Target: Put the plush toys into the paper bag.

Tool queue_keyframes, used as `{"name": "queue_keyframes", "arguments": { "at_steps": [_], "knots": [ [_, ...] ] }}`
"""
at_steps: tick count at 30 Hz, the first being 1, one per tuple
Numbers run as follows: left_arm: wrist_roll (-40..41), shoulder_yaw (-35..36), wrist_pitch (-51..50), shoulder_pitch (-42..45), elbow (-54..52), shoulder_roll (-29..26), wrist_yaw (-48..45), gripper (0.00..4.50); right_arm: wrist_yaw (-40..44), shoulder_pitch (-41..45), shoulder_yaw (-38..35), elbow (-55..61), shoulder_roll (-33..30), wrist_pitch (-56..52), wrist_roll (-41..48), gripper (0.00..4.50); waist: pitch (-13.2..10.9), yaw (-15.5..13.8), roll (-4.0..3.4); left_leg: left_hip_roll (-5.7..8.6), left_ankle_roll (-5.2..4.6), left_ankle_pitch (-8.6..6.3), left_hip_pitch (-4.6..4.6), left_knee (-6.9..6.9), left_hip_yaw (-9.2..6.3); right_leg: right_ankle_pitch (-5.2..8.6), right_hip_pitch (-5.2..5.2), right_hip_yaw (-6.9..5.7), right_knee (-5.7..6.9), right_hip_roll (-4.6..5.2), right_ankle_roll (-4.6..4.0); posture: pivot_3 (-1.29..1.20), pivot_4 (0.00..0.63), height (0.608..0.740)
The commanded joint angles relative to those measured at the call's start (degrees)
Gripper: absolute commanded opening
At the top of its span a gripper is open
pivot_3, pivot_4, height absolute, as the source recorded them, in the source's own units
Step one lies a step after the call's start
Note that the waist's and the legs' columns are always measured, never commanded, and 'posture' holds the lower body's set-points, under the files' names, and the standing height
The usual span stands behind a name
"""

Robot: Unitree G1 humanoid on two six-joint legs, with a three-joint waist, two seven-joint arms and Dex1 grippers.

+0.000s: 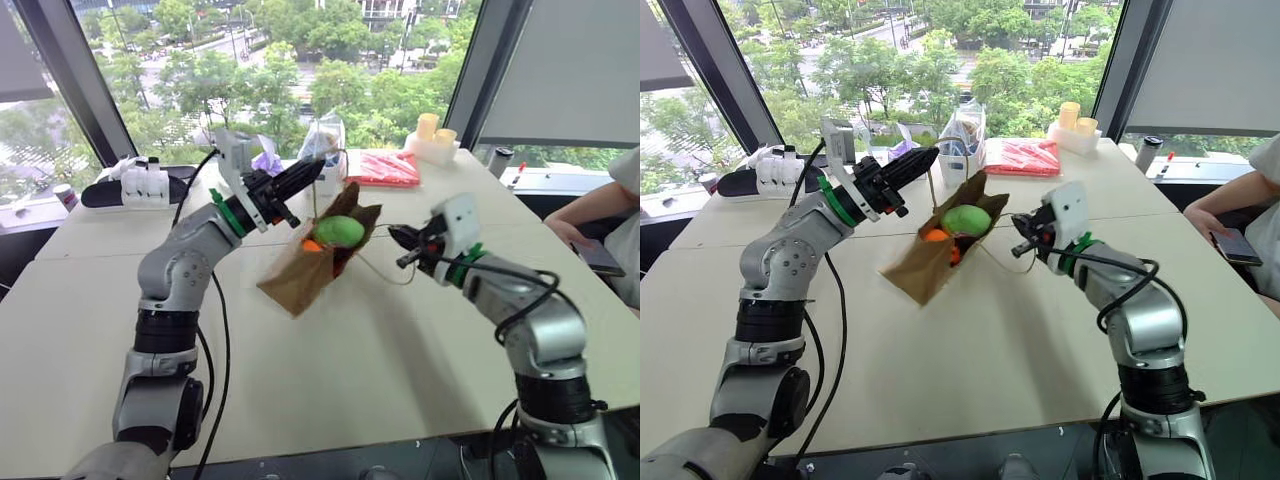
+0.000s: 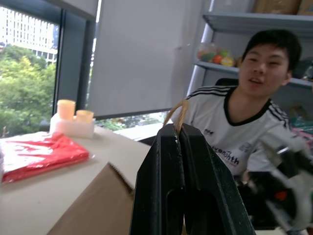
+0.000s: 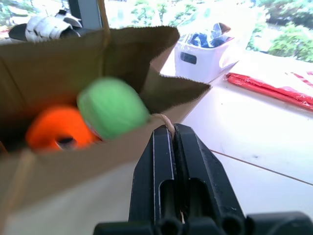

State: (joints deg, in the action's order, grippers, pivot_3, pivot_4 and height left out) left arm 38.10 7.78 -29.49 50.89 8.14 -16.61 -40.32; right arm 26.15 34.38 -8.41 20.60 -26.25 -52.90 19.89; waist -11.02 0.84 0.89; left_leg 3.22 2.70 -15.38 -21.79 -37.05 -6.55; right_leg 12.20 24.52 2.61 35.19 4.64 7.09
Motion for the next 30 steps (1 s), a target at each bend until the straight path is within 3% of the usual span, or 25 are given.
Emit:
{"name": "queue_keyframes", "arguments": {
  "at_steps": [1,7,18,26,27,30],
  "knots": [
    [-2.47,-0.66,4.07,2.12,2.13,0.03,-2.05,0.00,-0.63,2.51,-2.28,3.18,-0.11,-2.30,3.41,0.03,0.00,-0.03,0.00,0.00,0.00,0.00,-0.01,0.00,0.00,0.00,0.01,0.00,0.00,0.00,0.00,0.00,0.150,0.740],
    [-7.49,-2.14,8.82,-0.32,7.62,-1.26,-5.38,0.00,-2.02,2.66,-1.99,4.16,1.13,-2.83,5.49,0.03,0.00,0.09,0.00,0.00,0.00,0.00,-0.02,0.00,0.01,0.00,0.01,0.00,0.00,0.00,0.00,0.00,0.150,0.740],
    [-4.45,3.17,8.01,2.53,8.53,-1.27,-3.65,0.00,-3.39,7.51,-2.52,4.71,0.38,-4.71,9.69,0.03,0.00,0.01,-0.01,0.00,0.00,0.00,-0.20,-0.04,-0.04,-0.01,0.16,-0.02,0.02,0.01,0.01,0.00,0.150,0.740],
    [-8.25,-1.62,4.35,-1.10,7.06,-3.29,-5.63,0.00,-3.41,4.46,-1.19,3.60,-0.87,-4.46,9.50,0.03,0.00,0.03,-0.01,0.01,0.00,0.00,-0.21,-0.03,-0.04,-0.01,0.17,-0.02,0.02,0.02,0.01,0.00,0.150,0.740],
    [-7.88,-1.65,3.06,-1.34,6.79,-3.52,-5.56,0.00,-3.49,4.25,-1.57,3.68,-0.83,-4.59,9.75,0.28,0.00,0.11,-0.01,0.01,0.00,0.00,-0.22,-0.03,-0.03,-0.01,0.19,-0.02,0.03,0.02,0.01,0.00,0.150,0.740],
    [-7.82,-1.80,2.23,-1.90,5.77,-4.32,-5.95,0.84,-3.26,4.06,-2.34,4.15,-1.17,-4.88,10.50,1.33,0.00,0.18,-0.01,0.00,0.00,0.00,-0.27,-0.03,-0.03,-0.01,0.28,-0.01,0.08,0.01,0.01,0.00,0.150,0.740]
  ]
}}
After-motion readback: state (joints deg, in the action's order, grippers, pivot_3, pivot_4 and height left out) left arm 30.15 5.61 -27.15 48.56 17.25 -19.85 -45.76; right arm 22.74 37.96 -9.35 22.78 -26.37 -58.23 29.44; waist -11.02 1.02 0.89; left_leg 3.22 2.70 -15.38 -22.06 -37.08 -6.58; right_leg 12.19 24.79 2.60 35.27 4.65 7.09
